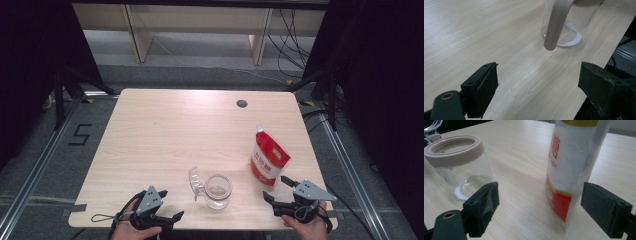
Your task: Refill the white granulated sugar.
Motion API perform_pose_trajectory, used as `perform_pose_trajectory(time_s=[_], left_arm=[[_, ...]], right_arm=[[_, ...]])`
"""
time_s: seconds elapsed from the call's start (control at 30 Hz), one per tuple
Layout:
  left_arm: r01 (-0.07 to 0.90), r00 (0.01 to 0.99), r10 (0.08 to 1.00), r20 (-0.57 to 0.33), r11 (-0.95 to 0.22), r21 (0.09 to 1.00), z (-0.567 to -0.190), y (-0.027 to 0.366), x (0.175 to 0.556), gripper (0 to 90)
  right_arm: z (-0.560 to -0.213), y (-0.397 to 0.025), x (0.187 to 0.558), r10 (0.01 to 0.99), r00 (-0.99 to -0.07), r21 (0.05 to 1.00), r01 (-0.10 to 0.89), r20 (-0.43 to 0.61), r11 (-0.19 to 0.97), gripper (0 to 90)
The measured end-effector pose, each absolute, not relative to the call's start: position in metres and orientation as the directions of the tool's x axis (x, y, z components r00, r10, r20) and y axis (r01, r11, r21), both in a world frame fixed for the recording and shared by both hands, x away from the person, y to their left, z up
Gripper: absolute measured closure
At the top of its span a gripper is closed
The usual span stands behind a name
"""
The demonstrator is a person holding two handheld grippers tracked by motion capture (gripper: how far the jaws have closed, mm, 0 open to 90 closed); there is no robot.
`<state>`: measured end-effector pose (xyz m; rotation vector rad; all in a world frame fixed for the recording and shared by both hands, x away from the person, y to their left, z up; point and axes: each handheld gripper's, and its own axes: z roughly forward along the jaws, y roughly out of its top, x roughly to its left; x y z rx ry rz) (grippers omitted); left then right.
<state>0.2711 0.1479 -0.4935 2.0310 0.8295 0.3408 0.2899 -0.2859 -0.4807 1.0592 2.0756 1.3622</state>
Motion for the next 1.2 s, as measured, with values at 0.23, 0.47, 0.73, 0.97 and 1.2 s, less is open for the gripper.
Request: perform_pose_trajectory(time_s=[0.23,0.47,0.73,0.97,1.2], left_arm=[[0.426,0.743,0.665,-0.072,-0.388,0.817,-0.495,0.148,0.269,15.5],[0.428,0.731,0.679,-0.071,-0.375,0.822,-0.494,0.150,0.268,15.6],[0.424,0.732,0.678,-0.065,-0.380,0.822,-0.495,0.149,0.268,15.6],[0.424,0.733,0.677,-0.064,-0.381,0.822,-0.495,0.149,0.268,15.6],[0.422,0.740,0.669,-0.067,-0.386,0.820,-0.494,0.149,0.268,15.6]], right_arm=[[-0.481,-0.288,0.301,0.806,-0.590,0.927,0.320,0.035,0.194,15.4],[-0.481,-0.279,0.310,0.824,-0.566,0.922,0.330,0.022,0.202,16.0],[-0.484,-0.278,0.323,0.832,-0.554,0.922,0.318,-0.007,0.220,15.3],[-0.487,-0.275,0.332,0.848,-0.529,0.933,0.289,-0.031,0.215,15.2],[-0.491,-0.270,0.336,0.855,-0.519,0.938,0.300,0.007,0.175,15.2]])
